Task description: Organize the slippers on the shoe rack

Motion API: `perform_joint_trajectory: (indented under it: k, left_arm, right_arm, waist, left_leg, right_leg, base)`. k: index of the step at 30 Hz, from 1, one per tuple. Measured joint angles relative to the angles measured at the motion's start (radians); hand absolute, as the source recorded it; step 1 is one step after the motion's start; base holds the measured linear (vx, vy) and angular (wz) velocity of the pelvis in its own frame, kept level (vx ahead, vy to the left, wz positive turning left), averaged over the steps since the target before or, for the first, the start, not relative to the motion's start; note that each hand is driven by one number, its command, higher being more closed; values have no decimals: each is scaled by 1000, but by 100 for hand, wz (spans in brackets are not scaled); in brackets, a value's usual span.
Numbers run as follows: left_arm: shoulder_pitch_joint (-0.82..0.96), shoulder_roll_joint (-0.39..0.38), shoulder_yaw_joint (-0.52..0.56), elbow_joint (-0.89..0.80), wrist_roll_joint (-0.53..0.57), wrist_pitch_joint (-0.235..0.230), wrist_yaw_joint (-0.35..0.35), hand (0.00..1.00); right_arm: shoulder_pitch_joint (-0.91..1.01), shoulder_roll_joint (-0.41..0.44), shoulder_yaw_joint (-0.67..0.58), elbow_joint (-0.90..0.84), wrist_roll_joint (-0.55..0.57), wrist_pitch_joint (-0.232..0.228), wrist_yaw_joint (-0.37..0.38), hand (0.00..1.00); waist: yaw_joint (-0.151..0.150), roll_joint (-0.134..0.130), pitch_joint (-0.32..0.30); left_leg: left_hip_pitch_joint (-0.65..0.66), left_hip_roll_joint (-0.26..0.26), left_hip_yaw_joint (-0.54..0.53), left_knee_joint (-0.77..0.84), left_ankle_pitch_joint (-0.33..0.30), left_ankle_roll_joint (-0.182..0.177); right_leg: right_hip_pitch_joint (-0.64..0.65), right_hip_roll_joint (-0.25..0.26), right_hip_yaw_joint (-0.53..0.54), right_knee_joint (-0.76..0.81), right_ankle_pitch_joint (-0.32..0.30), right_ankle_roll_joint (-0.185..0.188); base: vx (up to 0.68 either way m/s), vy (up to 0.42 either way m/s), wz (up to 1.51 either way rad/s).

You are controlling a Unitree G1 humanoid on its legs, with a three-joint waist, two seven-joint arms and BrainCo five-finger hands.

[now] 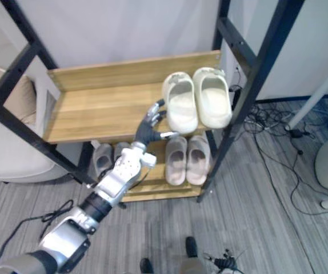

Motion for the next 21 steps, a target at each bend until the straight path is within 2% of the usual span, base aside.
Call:
perform_joint_trajectory:
  k: [6, 14, 18, 19, 21]
  left_arm:
    - [-30, 9, 39, 33, -19, -2, 10, 0]
    - [-27, 9, 57, 25, -22, 15, 15, 0]
    - [38, 19, 58, -106, -43, 24, 12, 0]
    - [82, 39, 58, -200, -56, 22, -2, 0]
    - [109, 52, 58, -258, -59, 21, -7, 0]
  right_arm:
    - [1, 18, -30, -1, 0, 0, -6, 0]
    - [-1, 20, -40, -1, 0, 0, -6, 0]
    - [-8, 18, -34, -1, 1, 1, -5, 0]
    - [-15, 10, -16, -1, 3, 2, -4, 0]
    - [-27, 9, -17, -1, 3, 2, -4, 0]
  waist:
    - [-19, 0, 0]
    - [-19, 2, -1]
    - [-18, 3, -2]
    - [-11, 3, -2]
    - [-4, 3, -2]
  left_leg:
    - [1, -3, 13, 0, -2, 3]
    - [1, -2, -2, 1, 1, 6]
    - [1, -1, -22, 4, 2, 8]
    - [1, -2, -29, 5, 3, 10]
    - [1, -3, -34, 5, 5, 12]
  right_leg:
    - [-5, 0, 12, 0, 0, 1]
    - [1, -2, -4, 0, 0, 1]
    - [12, -4, -32, 0, 0, 1]
    - [16, -5, -42, 0, 0, 1]
    - [19, -6, -46, 0, 0, 1]
  base:
    - [19, -6, -6]
    - [-9, -17, 4]
    - [-9, -27, 15]
    - [-8, -22, 10]
    - [-10, -22, 16]
